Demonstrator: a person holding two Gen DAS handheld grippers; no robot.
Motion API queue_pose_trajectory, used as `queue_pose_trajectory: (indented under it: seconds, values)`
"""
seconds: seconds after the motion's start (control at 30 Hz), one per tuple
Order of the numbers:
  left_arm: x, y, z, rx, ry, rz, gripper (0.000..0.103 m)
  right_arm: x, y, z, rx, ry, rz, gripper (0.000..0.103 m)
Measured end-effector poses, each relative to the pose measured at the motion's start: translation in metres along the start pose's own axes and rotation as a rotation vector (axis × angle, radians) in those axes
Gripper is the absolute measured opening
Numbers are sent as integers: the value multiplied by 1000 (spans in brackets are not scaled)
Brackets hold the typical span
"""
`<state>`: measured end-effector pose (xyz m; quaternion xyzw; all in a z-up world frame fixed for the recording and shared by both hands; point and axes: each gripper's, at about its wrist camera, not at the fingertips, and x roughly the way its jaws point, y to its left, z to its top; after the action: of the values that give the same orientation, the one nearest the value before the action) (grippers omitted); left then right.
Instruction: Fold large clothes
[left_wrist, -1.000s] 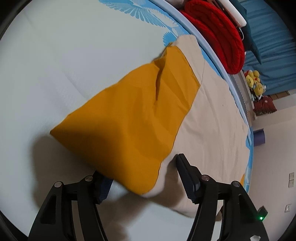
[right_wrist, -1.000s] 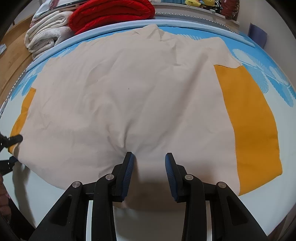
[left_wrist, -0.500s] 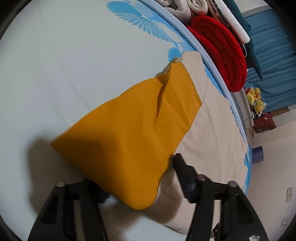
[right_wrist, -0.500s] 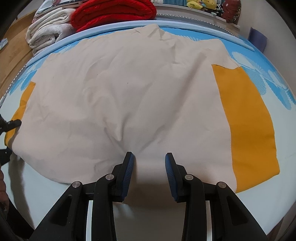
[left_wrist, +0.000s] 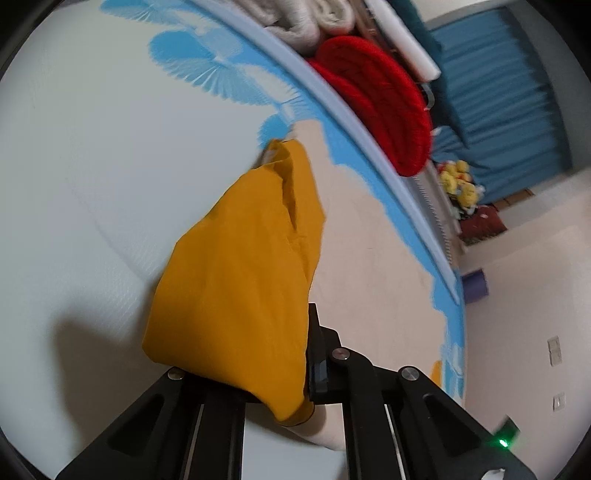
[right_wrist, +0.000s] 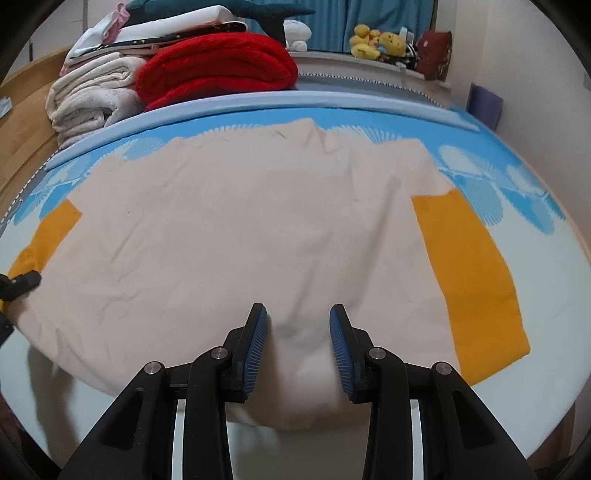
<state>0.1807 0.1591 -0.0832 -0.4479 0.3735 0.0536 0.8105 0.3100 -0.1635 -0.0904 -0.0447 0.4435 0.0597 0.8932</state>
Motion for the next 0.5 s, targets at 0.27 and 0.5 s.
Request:
queue_pose_trajectory:
  seconds: [0.27,0.5]
  values:
    - [-67,-25,9,137,-87,28,8,15,54,-8,-32,111,87,37]
    - [-79,-50,6,268,-133,99,8,18,82,-7,-171,230,150,37]
